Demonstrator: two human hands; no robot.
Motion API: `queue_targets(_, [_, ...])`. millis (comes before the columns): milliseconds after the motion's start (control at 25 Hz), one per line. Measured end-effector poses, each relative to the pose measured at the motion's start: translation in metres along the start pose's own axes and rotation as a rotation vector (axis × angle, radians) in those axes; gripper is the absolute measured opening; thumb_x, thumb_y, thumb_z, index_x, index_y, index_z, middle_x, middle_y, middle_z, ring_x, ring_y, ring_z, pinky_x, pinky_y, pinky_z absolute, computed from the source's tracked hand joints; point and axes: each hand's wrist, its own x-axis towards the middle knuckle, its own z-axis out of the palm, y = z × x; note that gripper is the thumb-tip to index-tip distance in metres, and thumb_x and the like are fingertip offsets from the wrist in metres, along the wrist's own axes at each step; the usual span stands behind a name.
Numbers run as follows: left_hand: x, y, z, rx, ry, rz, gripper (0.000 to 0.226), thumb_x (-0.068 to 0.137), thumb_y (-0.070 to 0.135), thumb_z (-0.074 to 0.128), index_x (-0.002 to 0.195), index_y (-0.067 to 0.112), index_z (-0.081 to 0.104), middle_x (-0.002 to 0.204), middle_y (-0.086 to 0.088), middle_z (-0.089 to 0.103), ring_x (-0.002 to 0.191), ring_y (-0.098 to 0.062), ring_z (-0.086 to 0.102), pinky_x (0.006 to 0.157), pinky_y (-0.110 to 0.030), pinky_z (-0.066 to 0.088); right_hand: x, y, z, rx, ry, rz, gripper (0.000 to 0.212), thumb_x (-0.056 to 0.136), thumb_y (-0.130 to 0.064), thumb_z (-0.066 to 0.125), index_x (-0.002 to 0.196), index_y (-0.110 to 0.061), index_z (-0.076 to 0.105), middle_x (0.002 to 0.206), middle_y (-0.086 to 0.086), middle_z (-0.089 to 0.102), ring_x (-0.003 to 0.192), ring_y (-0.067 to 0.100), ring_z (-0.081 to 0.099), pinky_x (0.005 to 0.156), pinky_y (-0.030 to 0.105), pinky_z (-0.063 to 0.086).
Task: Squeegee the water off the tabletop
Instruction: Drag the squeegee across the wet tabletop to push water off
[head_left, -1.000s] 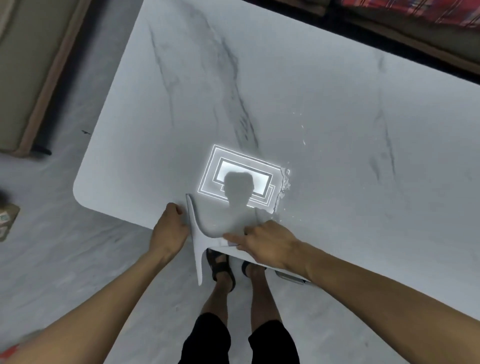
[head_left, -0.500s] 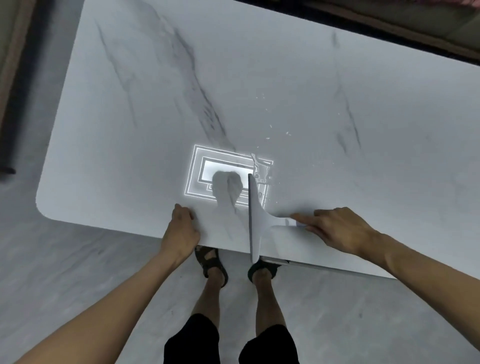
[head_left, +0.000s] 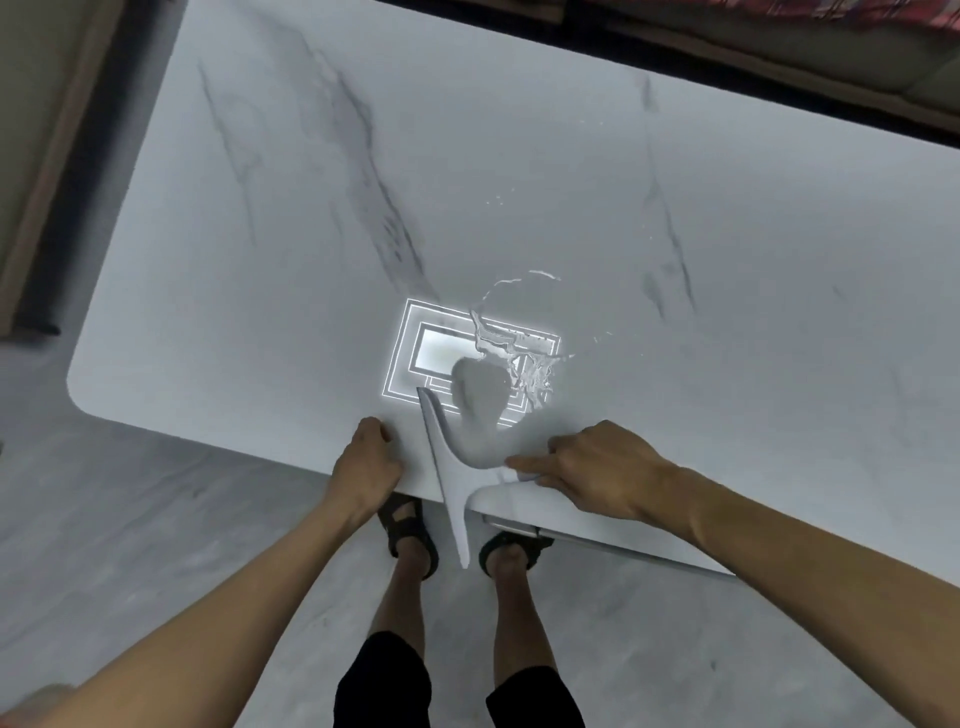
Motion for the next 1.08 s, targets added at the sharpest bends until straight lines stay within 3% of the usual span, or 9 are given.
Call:
queue_targets(160, [-0.003,0.004,0.011,0.000,0.000,-0.030,0.033,0.083,0.004,0.048,0.115,0.011,0.043,0.100,-0.007,0.057,0.082,-0.027,0.057,0.068,-0.033,0.043,0.022,0.007,0.011,-0.085,-0.029,-0.073,0.043,0.104,-0.035,0.032,0.146,-0.044,0.029,0.107,0.004,0.062,0.093,0.028,0.062,0.065,0.030,0.030])
queue_targets(320, [-0.009,0.023,0.024,0.051,-0.013,0.024,0.026,0.081,-0.002,0.049,0.102,0.012,0.041,0.107,-0.011,0.050,0.081,-0.029,0.056,0.062,-0.032,0.040,-0.022,0.059,0.015,-0.019,-0.002,0.039,0.043,0.102,-0.040,0.029,0.145,-0.048,0.027,0.110,0.000,0.062,0.099,0.026,0.062,0.071,0.030,0.038])
queue_targets(440, [-0.010,0.044,0.035,0.103,-0.058,0.066,0.025,0.082,0.000,0.048,0.105,0.009,0.044,0.114,-0.011,0.044,0.082,-0.028,0.052,0.068,-0.034,0.041,-0.066,0.089,0.016,0.012,0.007,0.151,0.043,0.102,-0.042,0.028,0.143,-0.052,0.027,0.104,-0.004,0.063,0.094,0.024,0.063,0.069,0.030,0.041])
queue_targets(600, [-0.016,0.069,0.038,0.103,-0.101,0.093,0.019,0.085,0.006,0.046,0.103,0.012,0.042,0.101,-0.008,0.052,0.081,-0.026,0.053,0.065,-0.031,0.039,-0.103,0.105,0.018,0.035,0.020,0.271,0.041,0.101,-0.045,0.025,0.141,-0.055,0.029,0.098,-0.008,0.062,0.089,0.020,0.063,0.065,0.027,0.034])
queue_targets(800, [-0.012,0.086,0.013,0.016,0.031,0.095,0.018,0.088,0.010,0.045,0.105,0.016,0.046,0.096,-0.005,0.060,0.082,-0.026,0.058,0.068,-0.035,0.048,-0.119,0.106,0.001,0.079,0.225,0.407,0.044,0.100,-0.046,0.023,0.143,-0.050,0.029,0.087,-0.009,0.060,0.078,0.020,0.062,0.061,0.028,0.039])
queue_targets(960, [0.009,0.090,-0.016,-0.073,0.110,0.079,0.015,0.092,0.014,0.047,0.106,0.011,0.053,0.095,-0.008,0.063,0.079,-0.024,0.055,0.064,-0.031,0.039,-0.073,0.108,-0.032,0.433,0.376,0.605,0.037,0.100,-0.053,0.024,0.130,-0.047,0.044,0.082,-0.008,0.064,0.079,0.024,0.061,0.065,0.033,0.043])
queue_targets(1080, [0.041,0.105,-0.037,-0.033,0.112,0.153,0.021,0.090,0.012,0.048,0.104,-0.001,0.058,0.099,-0.013,0.059,0.082,-0.025,0.052,0.070,-0.031,0.040,-0.011,0.126,-0.071,0.683,0.497,0.680,0.030,0.101,-0.045,0.031,0.119,-0.032,0.050,0.076,-0.003,0.059,0.077,0.030,0.057,0.069,0.037,0.045])
